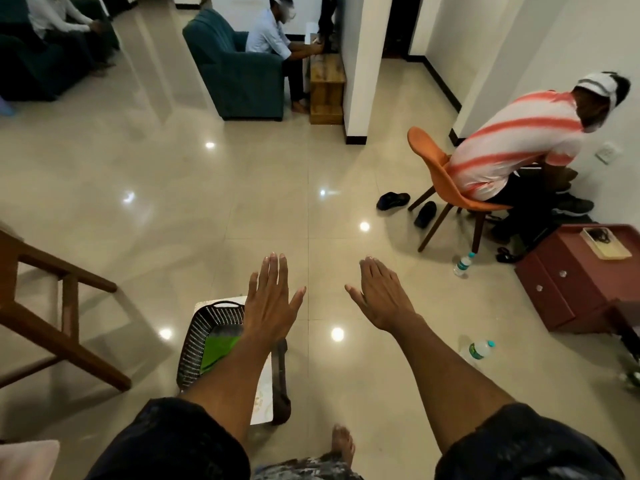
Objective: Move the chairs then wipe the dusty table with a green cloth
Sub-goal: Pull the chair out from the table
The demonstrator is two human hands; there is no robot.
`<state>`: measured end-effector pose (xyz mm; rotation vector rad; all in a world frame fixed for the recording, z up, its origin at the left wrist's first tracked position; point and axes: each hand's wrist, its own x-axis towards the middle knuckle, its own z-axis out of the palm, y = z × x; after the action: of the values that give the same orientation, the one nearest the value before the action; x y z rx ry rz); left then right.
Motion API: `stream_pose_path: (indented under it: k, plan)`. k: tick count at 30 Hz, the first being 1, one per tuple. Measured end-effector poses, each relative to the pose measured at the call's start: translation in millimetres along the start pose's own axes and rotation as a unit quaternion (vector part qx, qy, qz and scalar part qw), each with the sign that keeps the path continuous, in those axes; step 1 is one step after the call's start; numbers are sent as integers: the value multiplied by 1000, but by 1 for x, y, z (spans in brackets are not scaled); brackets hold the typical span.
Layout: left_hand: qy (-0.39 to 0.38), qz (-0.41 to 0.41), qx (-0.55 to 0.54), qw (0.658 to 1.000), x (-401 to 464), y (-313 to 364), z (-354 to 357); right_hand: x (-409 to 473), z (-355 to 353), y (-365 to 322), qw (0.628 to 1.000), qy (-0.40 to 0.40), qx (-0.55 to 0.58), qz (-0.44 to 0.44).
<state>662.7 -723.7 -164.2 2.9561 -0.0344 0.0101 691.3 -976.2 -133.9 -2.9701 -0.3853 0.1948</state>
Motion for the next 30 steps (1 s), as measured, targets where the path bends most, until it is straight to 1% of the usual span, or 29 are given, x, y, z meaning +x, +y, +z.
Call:
stream_pose_path:
  k: [4, 10, 16, 21, 25, 28, 30]
  plan:
    - [-14, -23, -3, 1000, 9, 11, 3, 30, -9, 20, 1000, -2, -4, -30]
    - [-1, -47, 14, 999, 32, 6, -1, 68, -9, 16, 998, -6, 10, -66]
    - [8, -72, 26, 997, 75, -7, 6, 114, 5, 11, 995, -36, 26, -93]
    - [-12, -83, 12, 996, 124, -19, 26, 169, 5, 12, 994, -49, 12, -101]
    - [45, -93, 19, 994, 176, -31, 30, 219, -7, 8, 992, -49, -10, -114]
    - [56, -89, 38, 994, 207, -46, 21, 255, -20, -1, 992, -31, -14, -124]
    - [63, -106, 39, 992, 224, -58, 15, 279, -25, -10, 990, -27, -9, -140]
